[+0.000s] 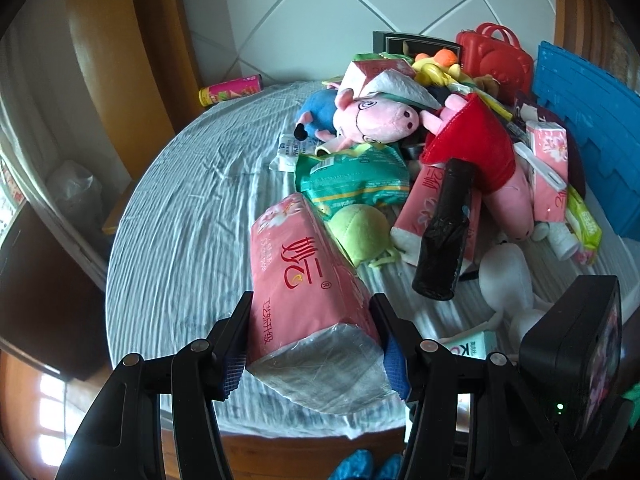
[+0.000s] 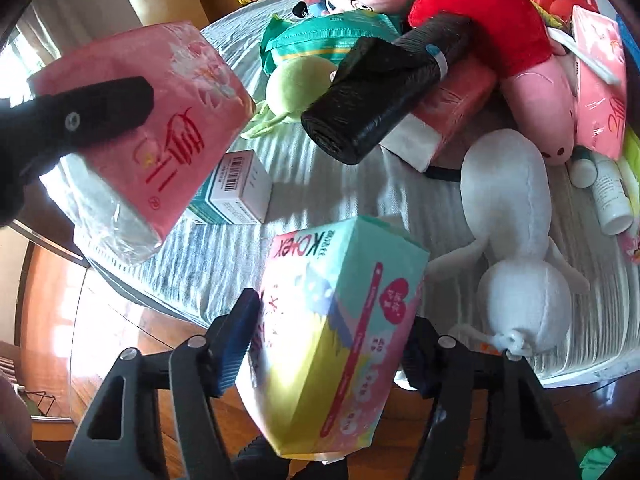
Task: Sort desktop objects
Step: 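Grasp the pastel Kotex pad pack with the right tool while the left holds the tissue pack, then carry the tissue pack and Kotex pack over the blue crate with both tools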
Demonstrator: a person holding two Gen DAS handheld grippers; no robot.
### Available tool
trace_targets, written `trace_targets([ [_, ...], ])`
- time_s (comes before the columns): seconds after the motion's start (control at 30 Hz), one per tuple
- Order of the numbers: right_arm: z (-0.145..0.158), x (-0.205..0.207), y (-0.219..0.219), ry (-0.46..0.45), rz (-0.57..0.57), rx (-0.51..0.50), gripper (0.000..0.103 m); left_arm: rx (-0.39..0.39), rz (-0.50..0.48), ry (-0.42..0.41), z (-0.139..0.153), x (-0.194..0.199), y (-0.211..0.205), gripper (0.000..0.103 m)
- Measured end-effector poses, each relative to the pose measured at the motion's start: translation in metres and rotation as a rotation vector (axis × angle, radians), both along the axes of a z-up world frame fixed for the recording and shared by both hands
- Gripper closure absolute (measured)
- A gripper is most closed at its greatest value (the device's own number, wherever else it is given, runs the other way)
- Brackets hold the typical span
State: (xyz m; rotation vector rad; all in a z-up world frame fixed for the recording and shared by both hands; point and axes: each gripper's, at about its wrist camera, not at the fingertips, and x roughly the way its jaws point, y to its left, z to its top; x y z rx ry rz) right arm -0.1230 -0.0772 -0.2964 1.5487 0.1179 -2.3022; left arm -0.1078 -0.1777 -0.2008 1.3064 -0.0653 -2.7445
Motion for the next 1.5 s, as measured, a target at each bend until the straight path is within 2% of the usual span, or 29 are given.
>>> trace_targets([
  [0.17,0.010,-0.003,0.014,0.043,-0.009,-0.002,0.044,0.005,0.004,0.012,0.004,-0.001,-0.002,0.048],
  [0.37,0.053,-0.015,0.024,0.173,-0.029,-0.007,0.044,0.008,-0.018,0.082,0.031,-0.002,0.002,0.048],
  [0.67,0.142,-0.026,0.039,0.362,-0.096,0.024,0.044,0.035,-0.068,0.235,0.096,-0.009,0.012,0.048],
  [0.87,0.218,-0.022,0.071,0.481,-0.182,0.050,0.044,0.038,-0.116,0.319,0.133,-0.014,0.038,0.048],
  [1.13,0.280,-0.012,0.150,0.603,-0.275,0.068,0.044,0.042,-0.216,0.395,0.165,-0.016,0.122,0.048],
  [1.5,0.334,0.006,0.322,0.716,-0.292,0.071,0.044,0.032,-0.250,0.469,0.206,-0.019,0.292,0.047],
])
